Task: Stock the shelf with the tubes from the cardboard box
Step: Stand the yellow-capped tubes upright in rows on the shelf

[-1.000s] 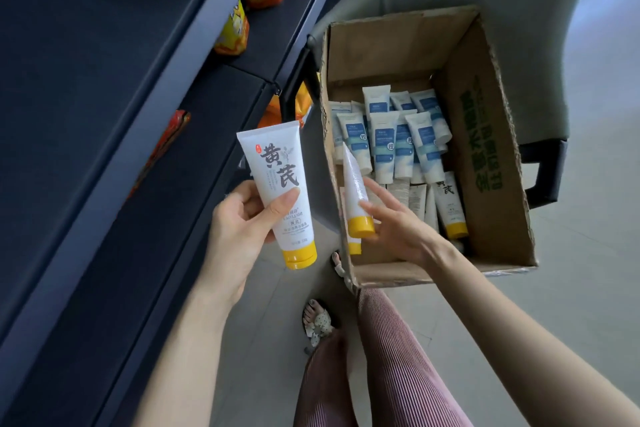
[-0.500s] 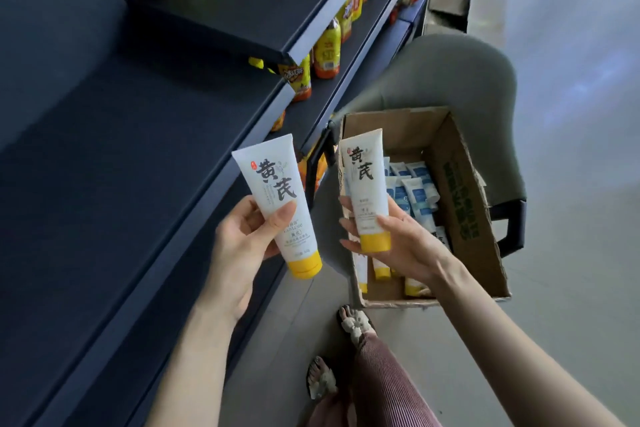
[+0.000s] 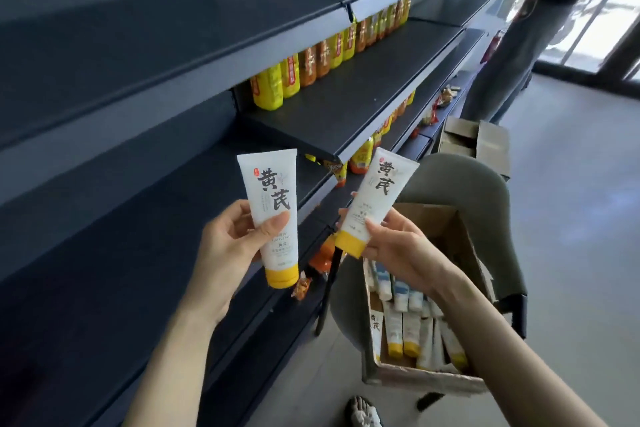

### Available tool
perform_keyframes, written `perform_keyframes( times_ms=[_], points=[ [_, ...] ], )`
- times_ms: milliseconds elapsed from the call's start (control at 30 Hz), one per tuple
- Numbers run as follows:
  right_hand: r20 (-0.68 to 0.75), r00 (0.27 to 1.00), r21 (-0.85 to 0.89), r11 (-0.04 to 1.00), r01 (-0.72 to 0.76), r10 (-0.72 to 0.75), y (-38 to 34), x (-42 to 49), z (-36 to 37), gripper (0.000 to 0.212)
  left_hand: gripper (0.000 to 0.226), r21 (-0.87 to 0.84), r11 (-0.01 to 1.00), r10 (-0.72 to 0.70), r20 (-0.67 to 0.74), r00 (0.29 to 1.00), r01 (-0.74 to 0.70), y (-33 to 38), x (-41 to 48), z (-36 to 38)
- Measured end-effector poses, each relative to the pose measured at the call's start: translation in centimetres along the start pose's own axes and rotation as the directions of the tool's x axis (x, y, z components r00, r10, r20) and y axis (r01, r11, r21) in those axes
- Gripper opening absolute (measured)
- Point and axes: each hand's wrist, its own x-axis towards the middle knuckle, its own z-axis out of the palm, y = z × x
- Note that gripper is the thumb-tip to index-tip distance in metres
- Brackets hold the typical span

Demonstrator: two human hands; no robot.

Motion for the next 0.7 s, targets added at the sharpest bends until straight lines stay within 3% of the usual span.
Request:
perform_keyframes(
  times_ms=[333,433,700],
  points=[
    [0.132,0.976,-0.345,0.915,0.209,-0.173,-6.9,0.5,7.8,0.07,0.032,0.109,0.967,0.248,-0.242,0.938,-0.228,8.1,-4.1,-3.2],
    [0.215,0.959,-0.399,0.88,0.257,-0.182,-8.7,1.1,9.5,0.061,0.032,0.128,0.95,0.311,-0.348,0.885,-0.283,10.0,-5.3,-3.8],
    [0.407,0.902,-0.426,0.843,0.328,-0.145,-10.6,2.6,12.9,0.063,0.03,0.216,0.908,0.414,-0.586,0.697,-0.359,12.7,-9.6,-4.9]
  ],
)
